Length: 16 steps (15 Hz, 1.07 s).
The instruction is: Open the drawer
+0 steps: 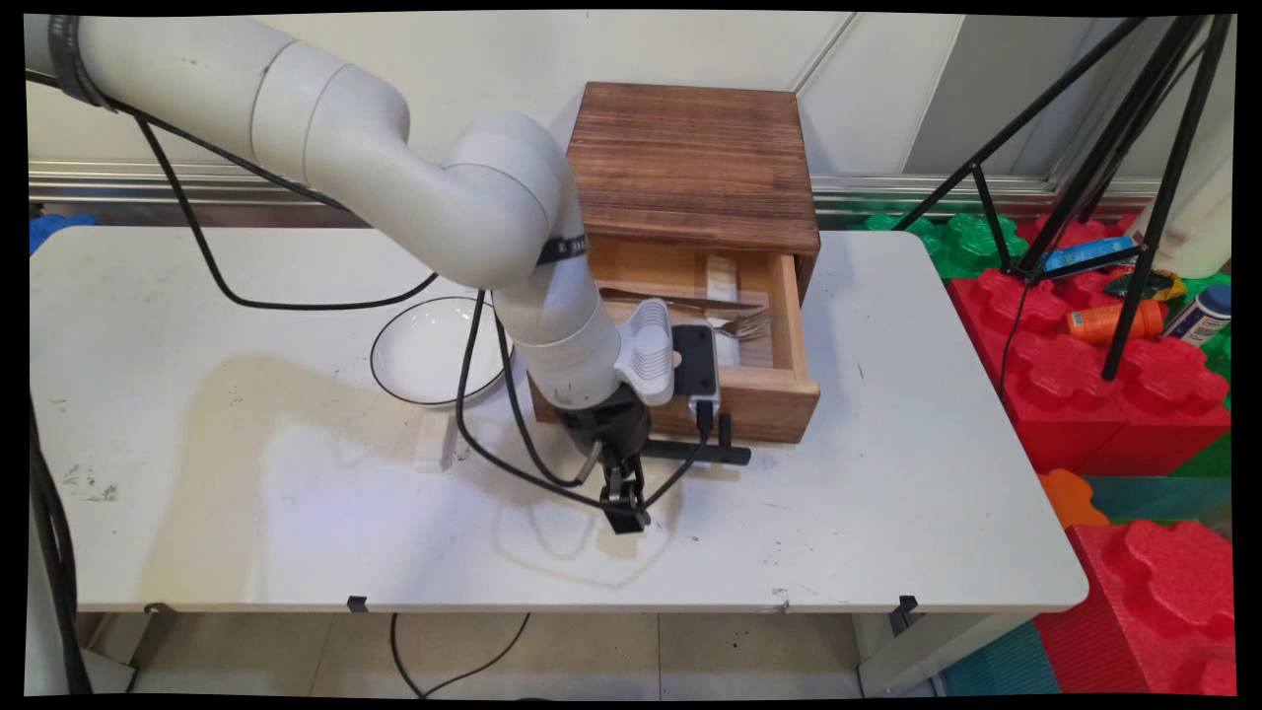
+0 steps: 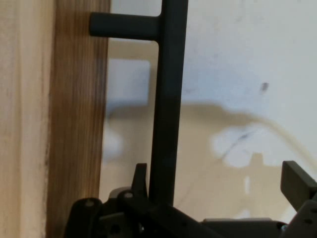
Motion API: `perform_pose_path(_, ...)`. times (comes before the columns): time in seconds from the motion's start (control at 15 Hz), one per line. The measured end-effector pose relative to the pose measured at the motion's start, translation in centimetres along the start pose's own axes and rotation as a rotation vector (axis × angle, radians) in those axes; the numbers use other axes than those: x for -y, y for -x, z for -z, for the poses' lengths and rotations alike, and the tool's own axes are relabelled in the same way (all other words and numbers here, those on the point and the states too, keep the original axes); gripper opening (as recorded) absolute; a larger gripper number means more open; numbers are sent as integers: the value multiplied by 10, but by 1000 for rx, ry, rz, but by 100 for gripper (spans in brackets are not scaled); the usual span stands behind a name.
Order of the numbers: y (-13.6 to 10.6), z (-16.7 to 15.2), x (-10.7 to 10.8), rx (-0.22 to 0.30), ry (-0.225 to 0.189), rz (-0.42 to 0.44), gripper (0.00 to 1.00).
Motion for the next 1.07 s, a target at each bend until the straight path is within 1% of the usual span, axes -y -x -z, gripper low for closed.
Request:
perform_pose_path(0.4,0,5,-26,-3,30,-8,100)
perform_pose_path(1.07,4,13,-58,-4,63,-15,100)
